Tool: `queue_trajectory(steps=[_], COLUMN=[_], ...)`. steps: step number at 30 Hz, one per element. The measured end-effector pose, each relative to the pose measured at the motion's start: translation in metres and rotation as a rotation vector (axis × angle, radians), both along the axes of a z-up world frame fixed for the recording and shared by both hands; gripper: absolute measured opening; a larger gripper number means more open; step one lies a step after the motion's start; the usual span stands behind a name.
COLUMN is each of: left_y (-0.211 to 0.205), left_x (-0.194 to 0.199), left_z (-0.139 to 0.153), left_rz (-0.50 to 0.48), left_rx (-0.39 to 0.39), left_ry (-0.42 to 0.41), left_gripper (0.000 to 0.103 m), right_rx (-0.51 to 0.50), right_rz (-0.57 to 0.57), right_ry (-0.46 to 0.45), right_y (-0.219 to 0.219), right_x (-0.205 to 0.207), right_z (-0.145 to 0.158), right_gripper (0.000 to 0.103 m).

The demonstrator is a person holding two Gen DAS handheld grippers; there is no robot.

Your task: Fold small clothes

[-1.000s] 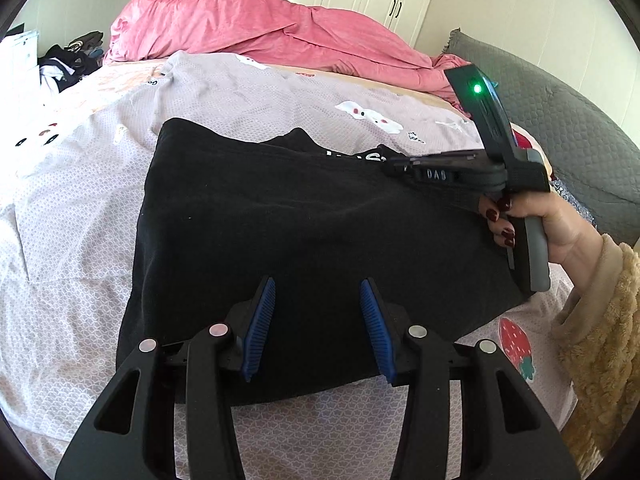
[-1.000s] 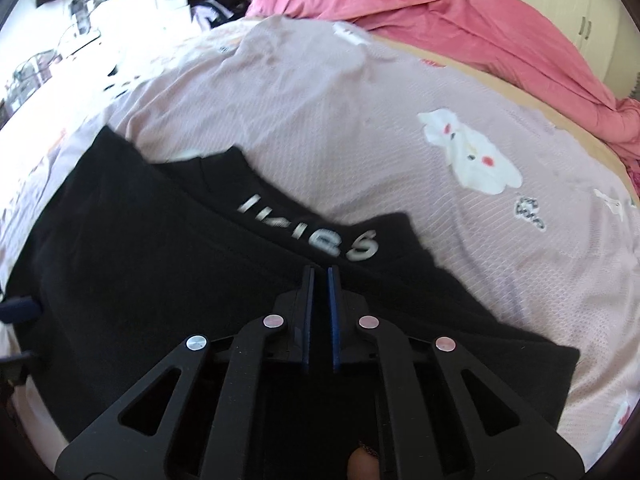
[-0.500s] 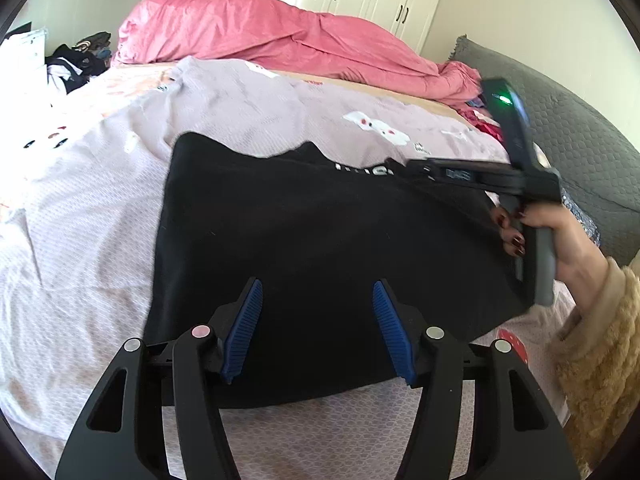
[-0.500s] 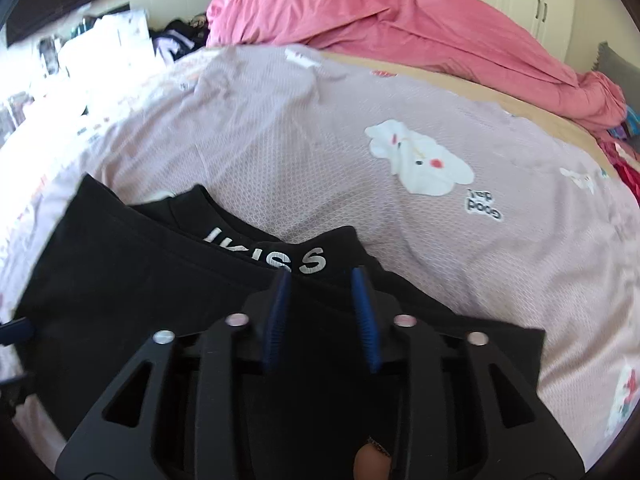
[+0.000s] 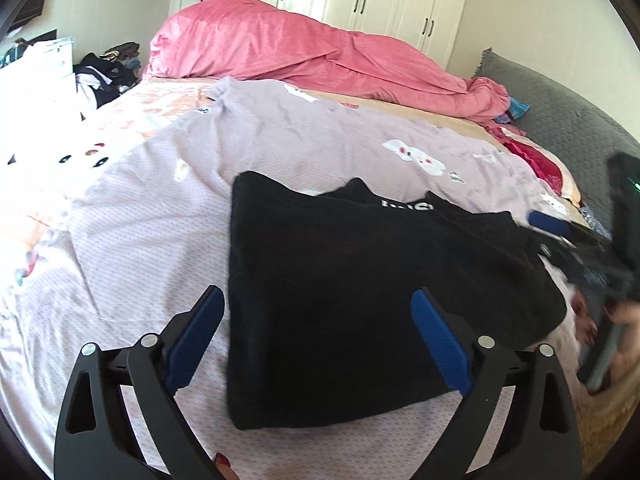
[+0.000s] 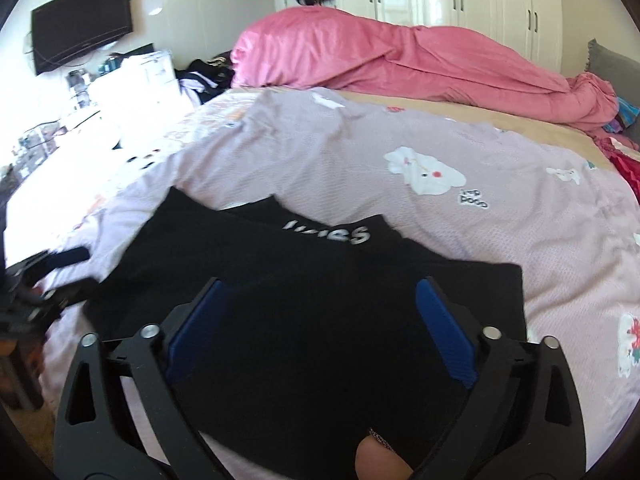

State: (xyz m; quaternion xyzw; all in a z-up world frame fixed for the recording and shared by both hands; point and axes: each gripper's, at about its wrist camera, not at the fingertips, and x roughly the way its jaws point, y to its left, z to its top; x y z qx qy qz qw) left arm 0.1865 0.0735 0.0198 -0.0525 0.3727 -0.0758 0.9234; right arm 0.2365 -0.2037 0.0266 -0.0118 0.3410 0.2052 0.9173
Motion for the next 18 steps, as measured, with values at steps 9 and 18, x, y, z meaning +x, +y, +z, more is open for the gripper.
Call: queue_trajectory(steps=[9, 18], left_y=[0.021, 0.046], left_x=[0.014, 0.045], left_z=[0.007, -0.002], left_rz=[0.063, 0.104], left_rx=[0.012, -0.039], left_ry=[0.011, 0.076], left_gripper=[0.098, 0.099], right_rx=[-0.039, -0.175], right_rz=[0.101, 0.229], right_ry=[-0.054, -0.089], right_y=[0.046, 0.117], right_x=[-0.055, -0.094], right_z=[0.003, -0.018], right_gripper=[0.093, 0.093])
